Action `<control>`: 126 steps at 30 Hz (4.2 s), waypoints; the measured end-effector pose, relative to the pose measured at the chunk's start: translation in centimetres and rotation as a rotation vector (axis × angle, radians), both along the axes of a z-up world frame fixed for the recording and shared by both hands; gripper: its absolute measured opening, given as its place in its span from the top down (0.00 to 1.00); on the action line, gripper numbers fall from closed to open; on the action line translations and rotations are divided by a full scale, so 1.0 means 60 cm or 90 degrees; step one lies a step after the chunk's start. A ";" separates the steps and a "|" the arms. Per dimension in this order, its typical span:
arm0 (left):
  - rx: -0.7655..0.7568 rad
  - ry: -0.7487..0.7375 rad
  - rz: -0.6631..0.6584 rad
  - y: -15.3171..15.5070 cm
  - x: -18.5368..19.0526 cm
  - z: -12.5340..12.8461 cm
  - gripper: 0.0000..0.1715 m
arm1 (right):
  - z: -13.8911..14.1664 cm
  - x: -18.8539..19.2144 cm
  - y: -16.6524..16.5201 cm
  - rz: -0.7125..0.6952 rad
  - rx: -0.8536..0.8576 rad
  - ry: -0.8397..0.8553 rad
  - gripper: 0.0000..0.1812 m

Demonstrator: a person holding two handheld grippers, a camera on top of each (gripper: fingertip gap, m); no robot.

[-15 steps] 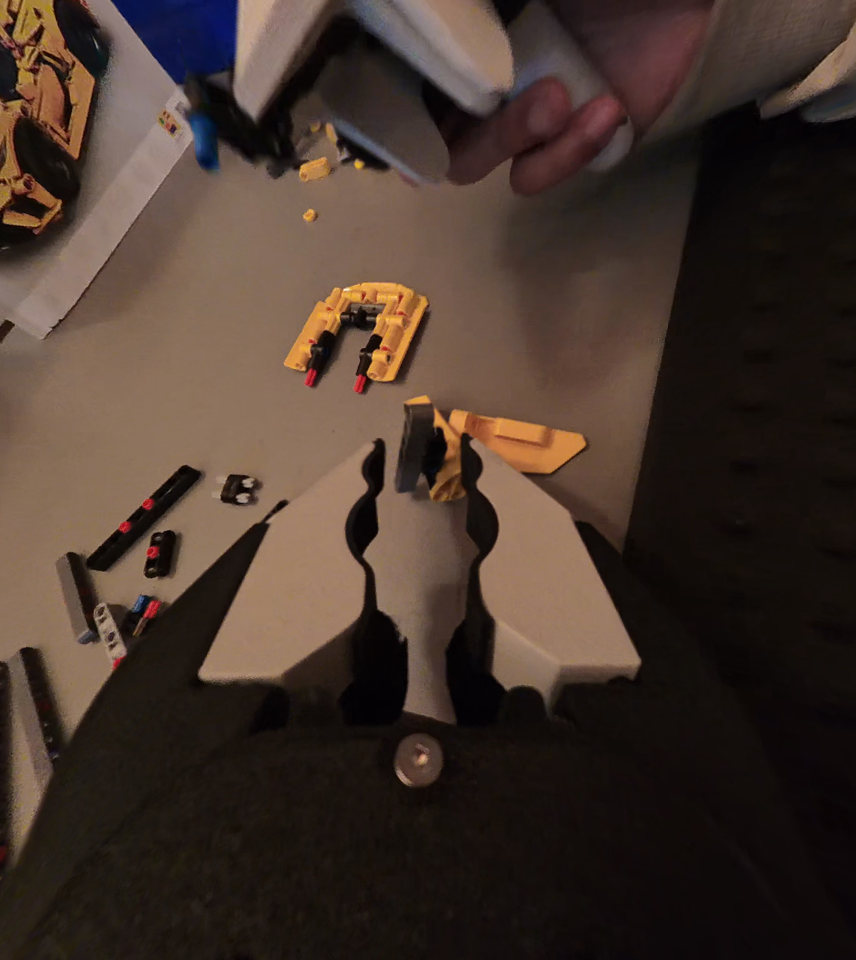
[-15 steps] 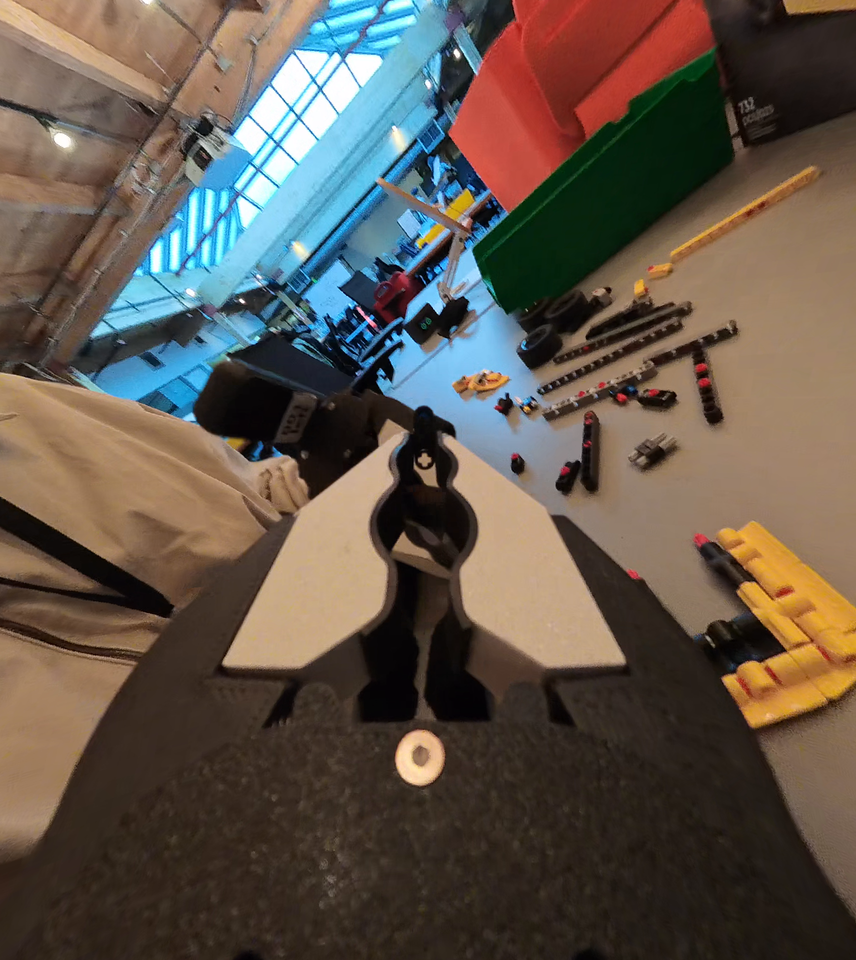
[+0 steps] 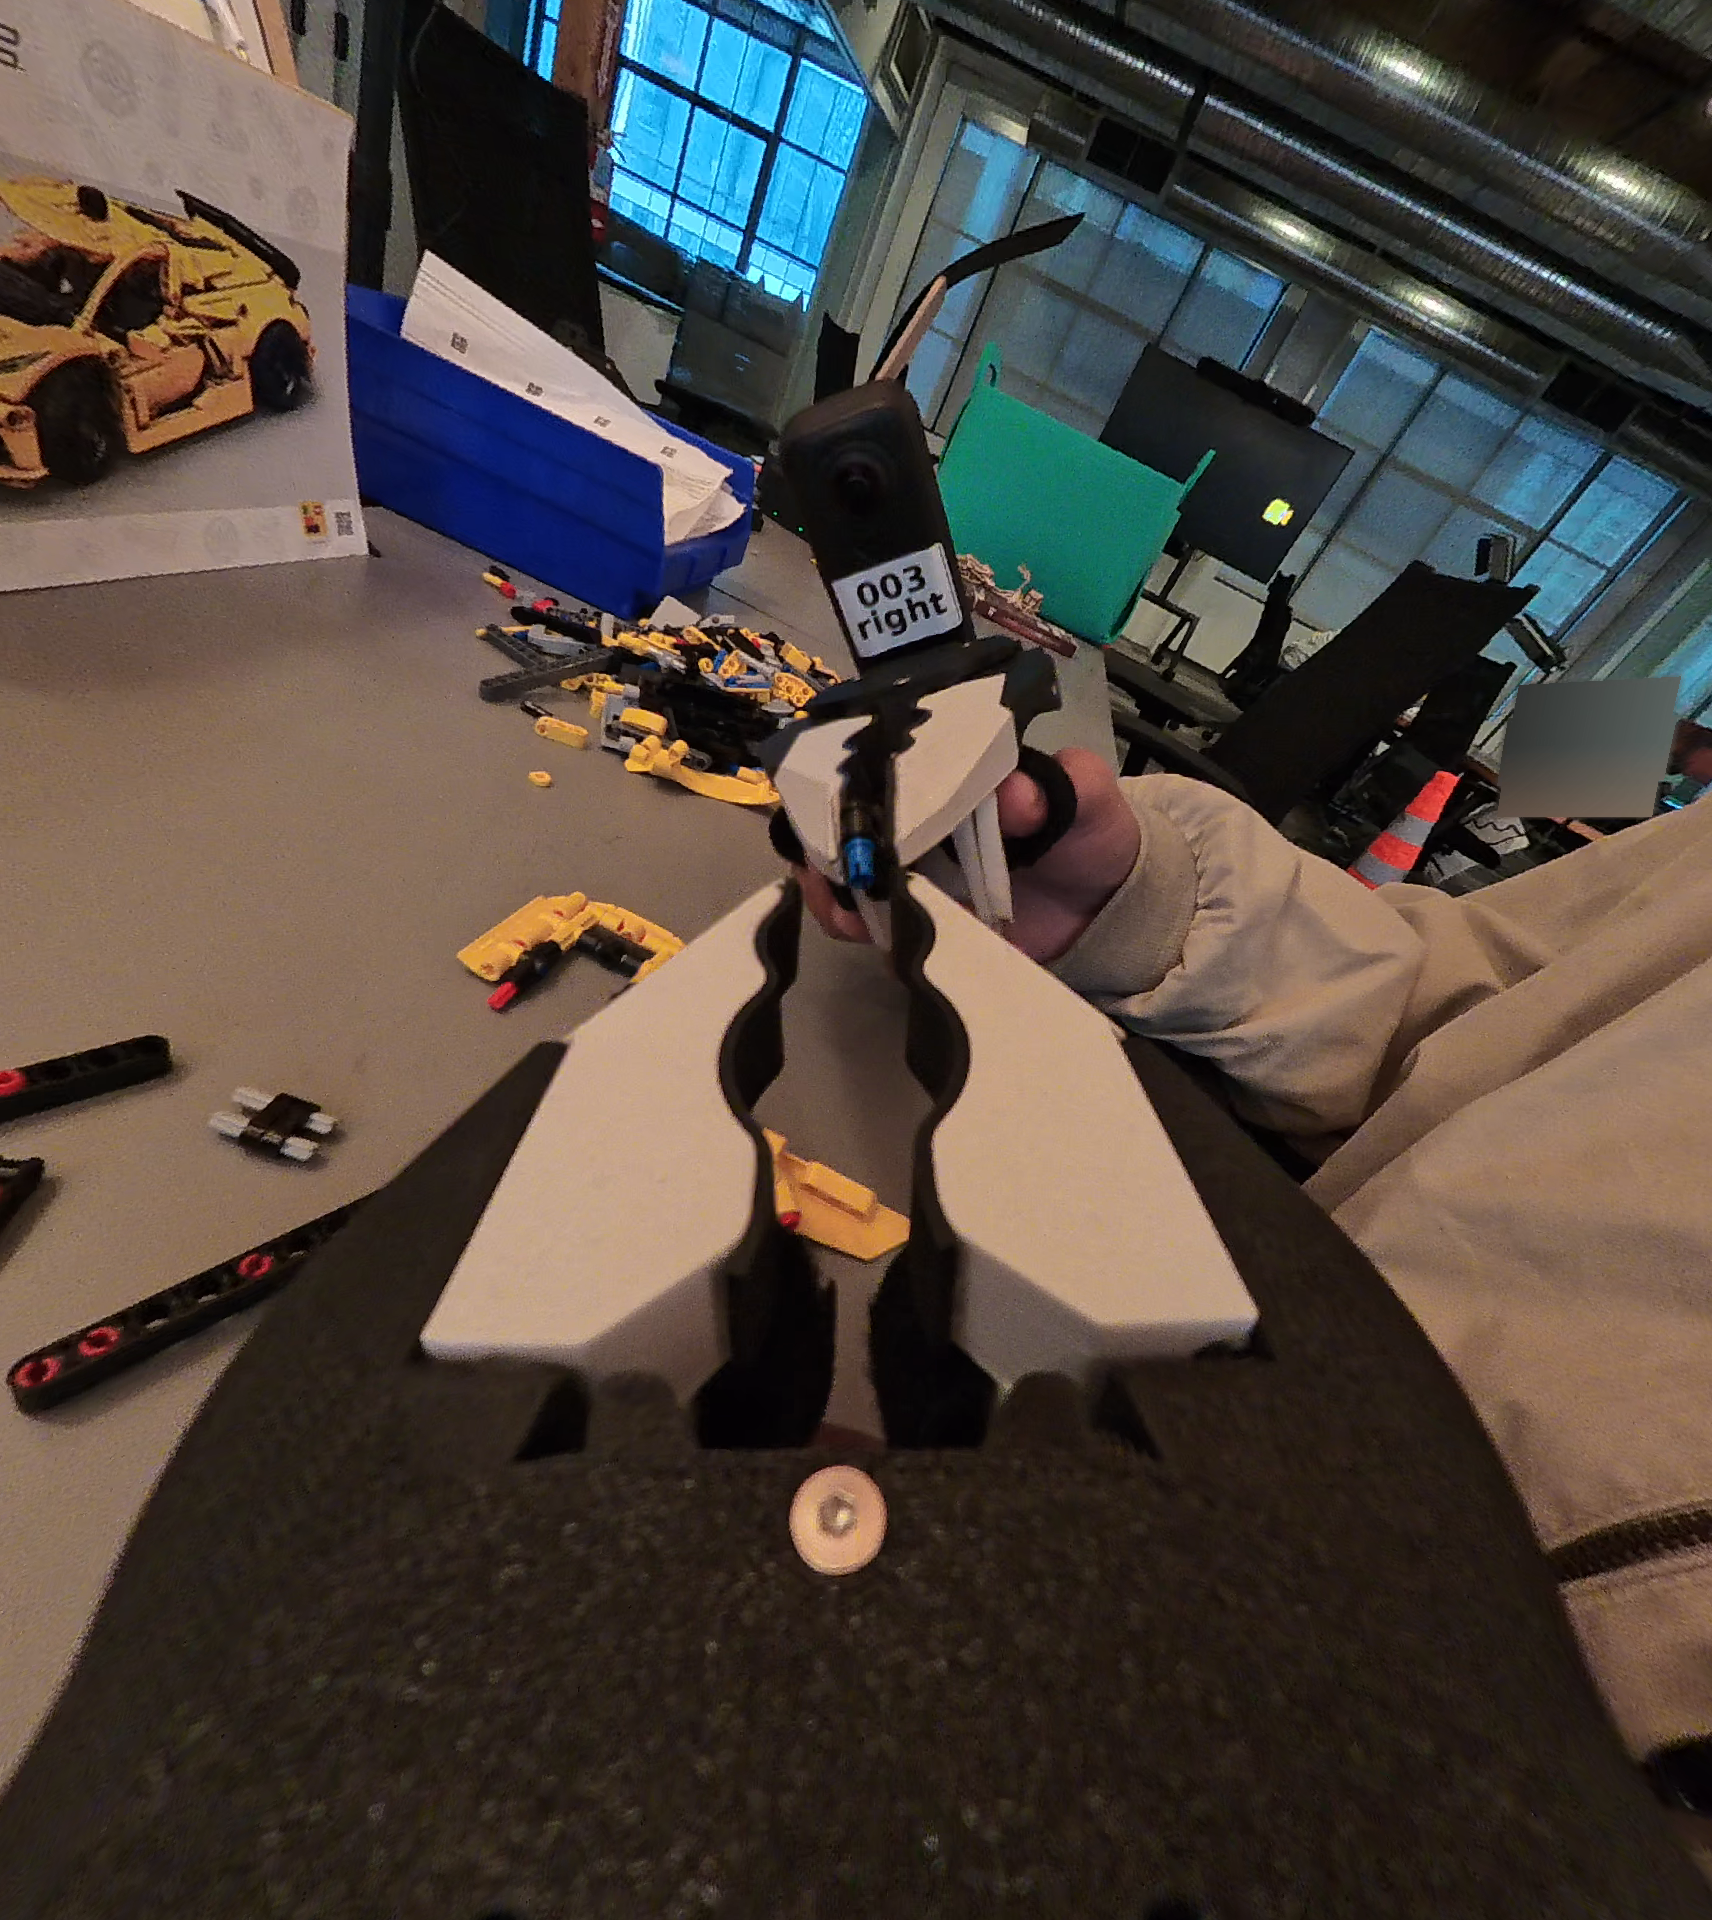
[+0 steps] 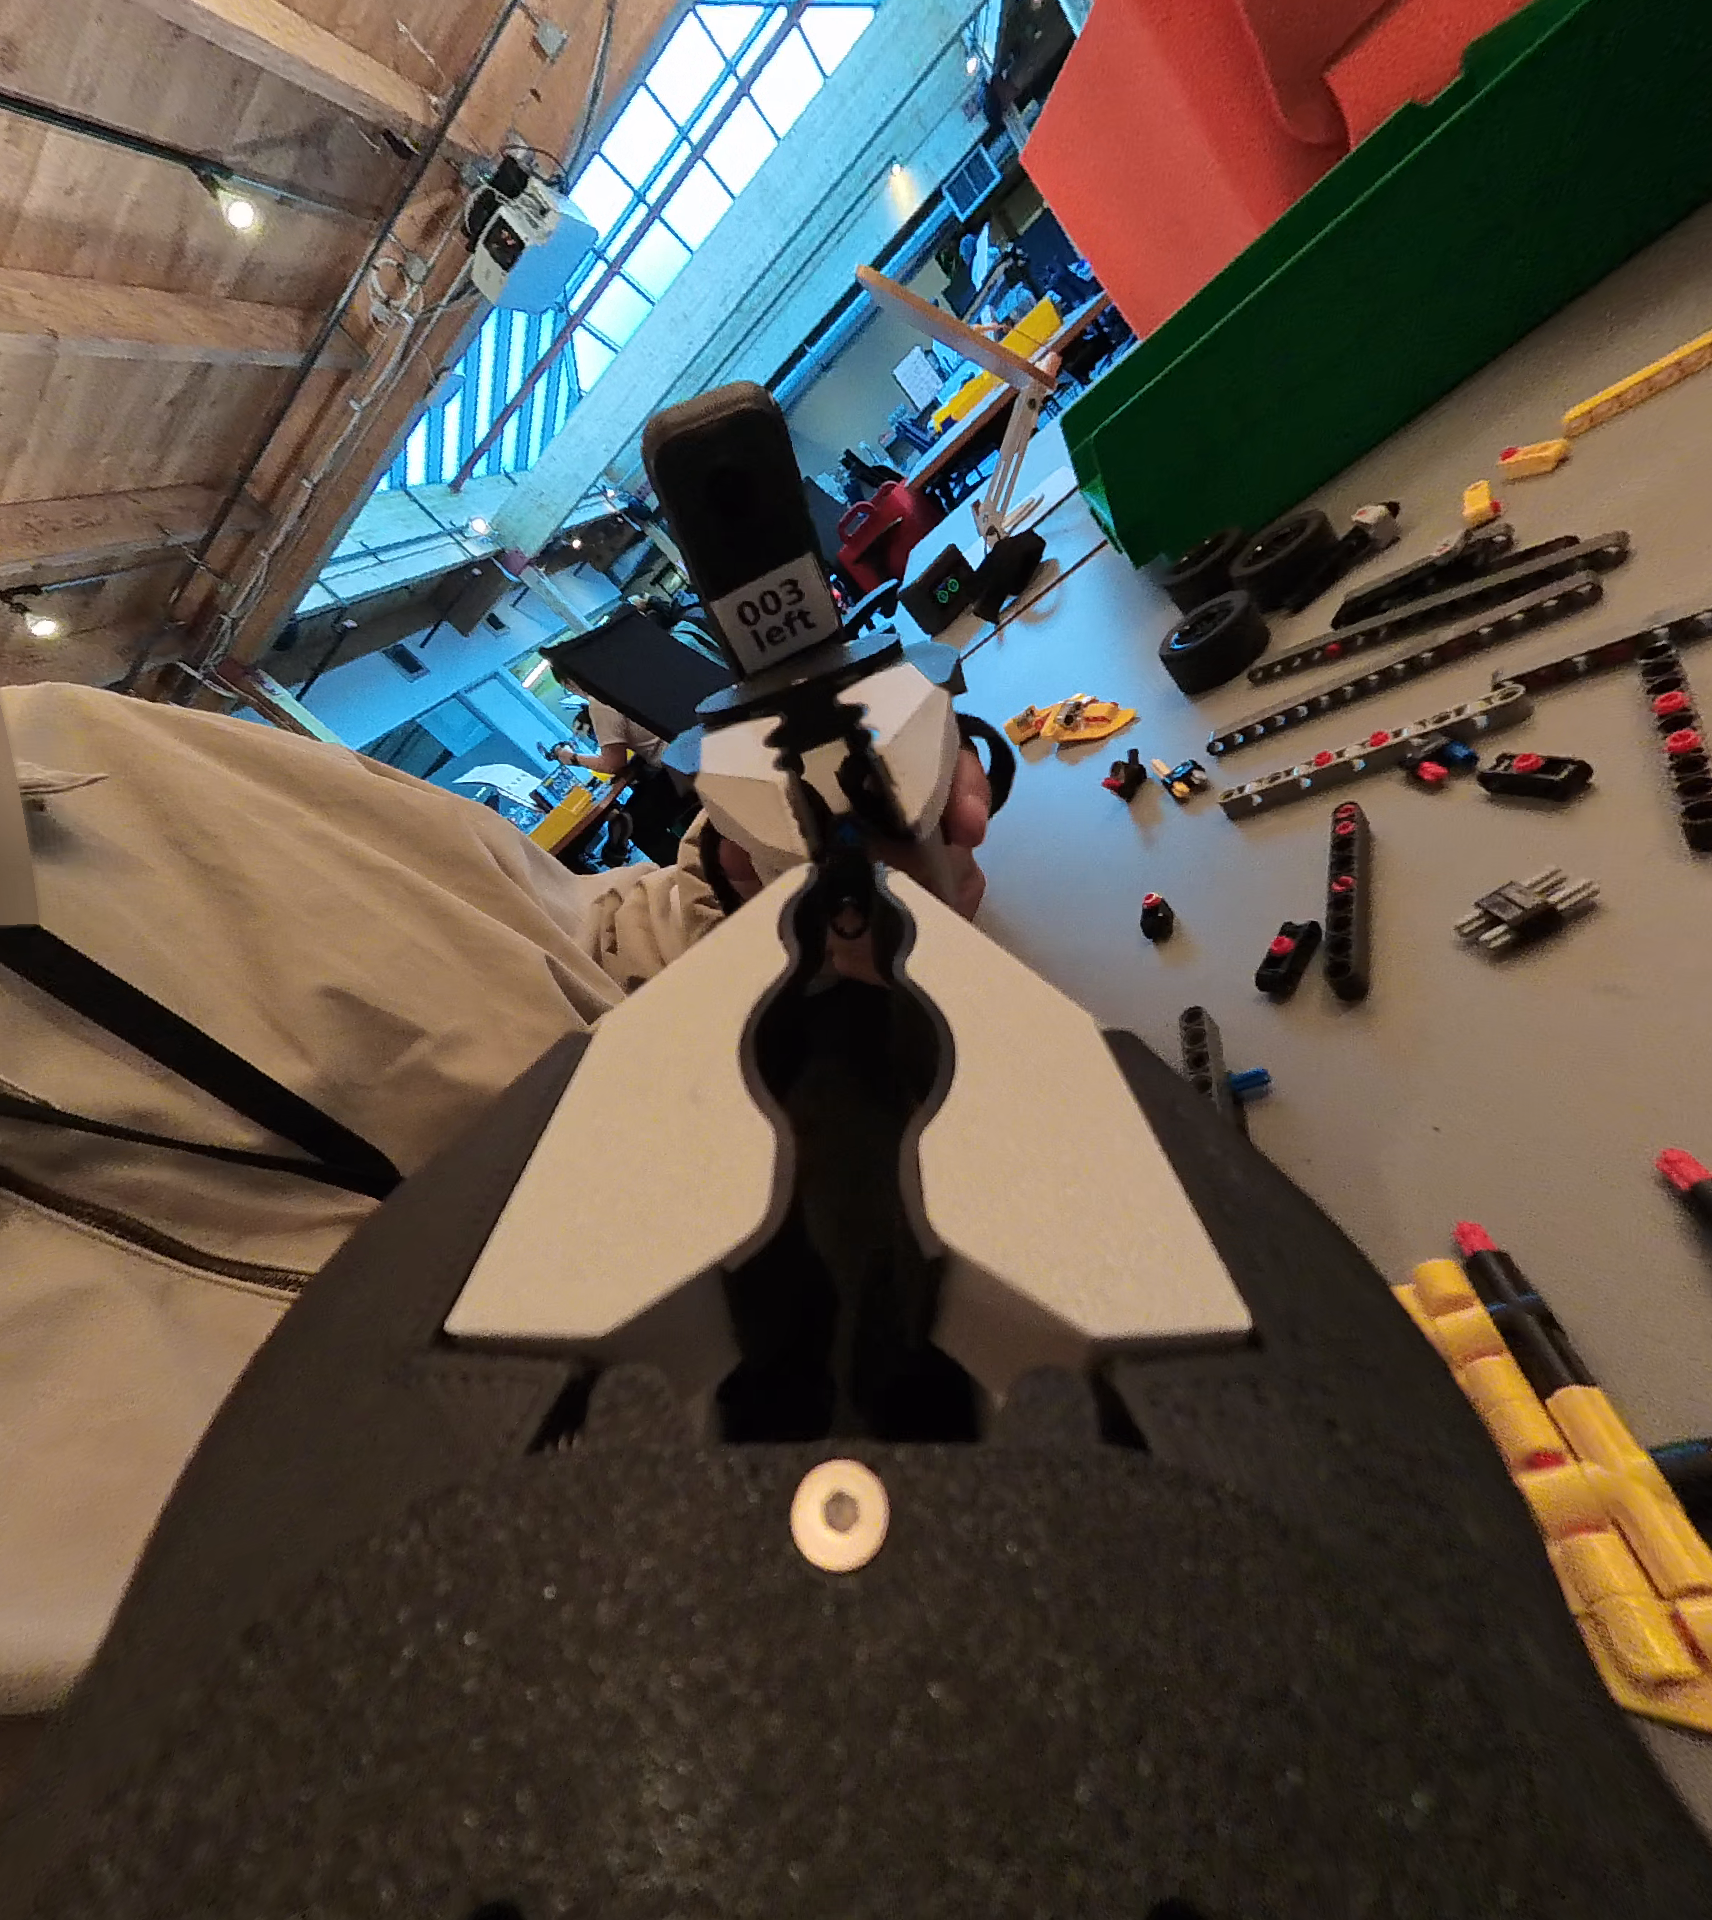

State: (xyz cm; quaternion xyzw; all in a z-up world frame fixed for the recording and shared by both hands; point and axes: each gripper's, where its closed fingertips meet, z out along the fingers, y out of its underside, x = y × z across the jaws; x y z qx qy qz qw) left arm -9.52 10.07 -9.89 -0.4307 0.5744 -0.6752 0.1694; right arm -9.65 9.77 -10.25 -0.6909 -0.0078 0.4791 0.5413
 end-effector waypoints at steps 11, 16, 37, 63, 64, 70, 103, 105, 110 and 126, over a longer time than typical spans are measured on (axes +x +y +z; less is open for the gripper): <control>-0.001 0.000 -0.027 -0.008 -0.007 -0.002 0.96 | -0.006 -0.010 0.000 0.013 -0.007 -0.008 0.96; 0.015 -0.001 -0.029 -0.011 -0.009 -0.005 0.97 | -0.008 -0.013 -0.001 0.023 -0.010 0.000 0.96; -0.042 -0.051 -0.013 0.028 -0.028 0.022 0.98 | 0.037 0.273 -0.119 -0.308 0.019 -0.056 0.96; 0.538 -0.198 0.122 -0.015 0.005 -0.045 0.98 | -0.038 -0.008 0.001 0.030 -0.092 -0.029 0.96; 0.546 -0.201 0.125 -0.015 0.006 -0.045 0.98 | -0.037 -0.007 0.002 0.028 -0.094 -0.021 0.96; 0.555 -0.191 0.120 -0.018 0.006 -0.053 0.98 | -0.042 -0.005 -0.002 0.035 -0.100 -0.001 0.97; 0.567 0.114 0.100 0.052 0.022 -0.175 0.96 | -0.070 0.420 -0.186 -0.595 -0.272 -0.613 0.85; 0.546 0.089 0.108 0.047 0.024 -0.157 0.96 | -0.056 0.337 -0.113 -0.496 -0.177 -0.536 0.83; 0.221 0.057 0.087 0.031 0.019 -0.073 0.96 | -0.035 0.115 0.004 -0.221 -0.016 -0.212 0.81; -0.046 0.017 0.044 0.044 0.004 -0.005 0.96 | 0.009 0.001 0.046 -0.118 0.046 0.015 0.88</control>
